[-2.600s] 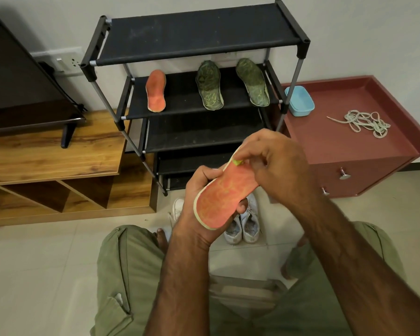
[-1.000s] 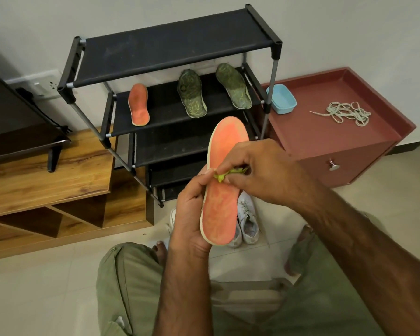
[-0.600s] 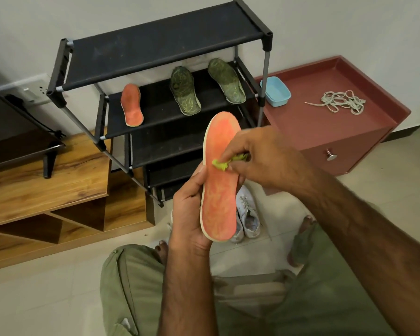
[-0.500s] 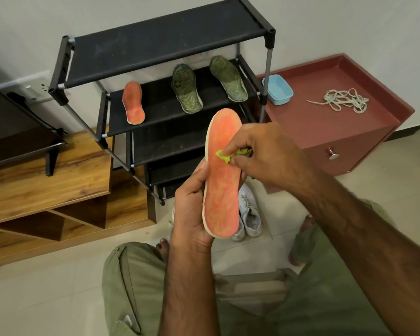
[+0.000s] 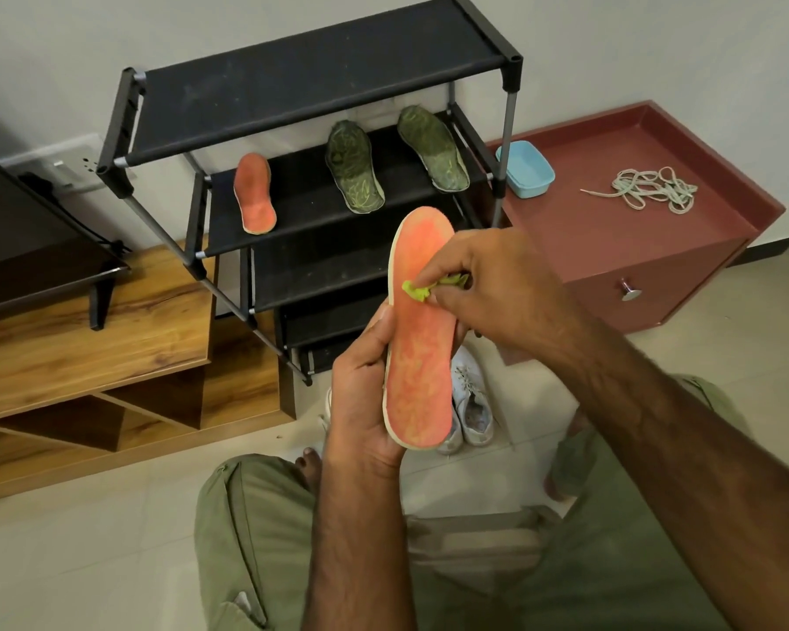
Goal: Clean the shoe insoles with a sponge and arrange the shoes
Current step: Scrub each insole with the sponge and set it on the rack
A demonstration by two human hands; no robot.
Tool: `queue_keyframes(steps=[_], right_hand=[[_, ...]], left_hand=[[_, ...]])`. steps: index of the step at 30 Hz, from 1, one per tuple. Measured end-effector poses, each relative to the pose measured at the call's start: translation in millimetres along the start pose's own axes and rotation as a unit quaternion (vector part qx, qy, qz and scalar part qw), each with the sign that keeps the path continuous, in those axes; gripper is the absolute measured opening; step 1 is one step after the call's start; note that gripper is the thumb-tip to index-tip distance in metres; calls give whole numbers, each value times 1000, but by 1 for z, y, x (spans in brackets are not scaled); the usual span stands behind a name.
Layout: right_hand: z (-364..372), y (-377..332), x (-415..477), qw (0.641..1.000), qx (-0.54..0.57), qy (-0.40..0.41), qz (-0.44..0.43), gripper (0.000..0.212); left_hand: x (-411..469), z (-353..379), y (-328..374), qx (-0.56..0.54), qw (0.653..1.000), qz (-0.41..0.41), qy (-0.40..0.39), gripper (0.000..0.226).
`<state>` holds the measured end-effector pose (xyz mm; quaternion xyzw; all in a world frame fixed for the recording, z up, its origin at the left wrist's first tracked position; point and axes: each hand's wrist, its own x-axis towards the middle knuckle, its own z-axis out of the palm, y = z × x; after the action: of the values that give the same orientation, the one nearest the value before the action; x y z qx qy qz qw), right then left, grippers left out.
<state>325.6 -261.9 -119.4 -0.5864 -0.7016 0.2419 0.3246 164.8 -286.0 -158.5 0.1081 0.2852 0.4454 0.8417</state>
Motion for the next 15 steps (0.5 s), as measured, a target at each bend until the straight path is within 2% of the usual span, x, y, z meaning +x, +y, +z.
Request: queue_keyframes(steps=[2,5,6,9,10,11,14,15], right_hand=[[2,-2,1,1000,-27,1,-6,20],[3,-6,-1,993,-23,-116,-14,22],[2,-5,-1,993,-10,-115,-6,22],[6,-2,0,1000,-14,3,17,19],[9,-4,-1,1000,-24,15,11,20],[11,-5,-3,1000,-24,-4,0,21],[9,-9,-8,990,2,-140,-11,24],[6,-8,-7,988,9,-151,-6,24]], left_hand=[[-1,0,0,2,1000,6,2,52],[-2,-5,0,12,1000,11,17,55],[-3,-5,-1,11,1000,12,20,56],[-3,-3,0,3,1000,6,18,54],[-3,-3,0,3,1000,8,15,53],[-3,-4,1,1,1000,8,18,52],[-1,-14,0,2,1000,2,30,53],[-4,-12,-1,4,1000,2,30,55]])
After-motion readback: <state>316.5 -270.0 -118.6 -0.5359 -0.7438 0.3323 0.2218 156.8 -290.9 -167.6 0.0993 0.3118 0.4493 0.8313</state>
